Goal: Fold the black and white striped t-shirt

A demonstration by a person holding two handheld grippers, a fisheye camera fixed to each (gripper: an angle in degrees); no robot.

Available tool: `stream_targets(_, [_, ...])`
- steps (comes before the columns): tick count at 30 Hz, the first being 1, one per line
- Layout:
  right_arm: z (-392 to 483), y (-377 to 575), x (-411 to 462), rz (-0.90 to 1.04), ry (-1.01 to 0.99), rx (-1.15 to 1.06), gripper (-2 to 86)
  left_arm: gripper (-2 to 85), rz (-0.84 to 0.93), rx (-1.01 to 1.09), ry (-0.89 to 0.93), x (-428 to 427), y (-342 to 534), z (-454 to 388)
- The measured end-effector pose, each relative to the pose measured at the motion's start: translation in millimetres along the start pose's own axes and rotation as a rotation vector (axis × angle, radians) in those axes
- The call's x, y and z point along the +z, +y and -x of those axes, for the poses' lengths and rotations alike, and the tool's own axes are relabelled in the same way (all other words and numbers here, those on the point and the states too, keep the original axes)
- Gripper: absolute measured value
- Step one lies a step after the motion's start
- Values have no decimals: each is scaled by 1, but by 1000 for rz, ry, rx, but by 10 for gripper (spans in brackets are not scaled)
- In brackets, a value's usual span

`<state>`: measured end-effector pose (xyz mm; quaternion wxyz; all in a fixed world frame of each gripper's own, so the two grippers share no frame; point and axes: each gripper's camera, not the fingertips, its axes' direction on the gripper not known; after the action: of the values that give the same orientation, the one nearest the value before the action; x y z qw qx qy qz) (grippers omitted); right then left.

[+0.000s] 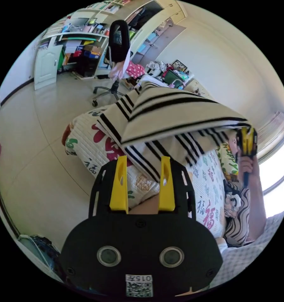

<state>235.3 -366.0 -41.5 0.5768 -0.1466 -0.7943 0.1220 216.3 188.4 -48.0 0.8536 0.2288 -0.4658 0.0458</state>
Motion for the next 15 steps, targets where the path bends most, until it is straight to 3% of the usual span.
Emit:
stream_targets(5, [118, 25, -36, -18, -29, -182, 3, 120, -31, 103, 26, 27, 51, -35])
stream_targets(8, [190, 50, -63, -60, 49, -268, 3, 23, 16, 273, 207, 50, 86, -77])
stream_targets(15, [353, 136, -163, -302, 311, -409, 3, 4, -13, 752, 257, 52, 162, -198])
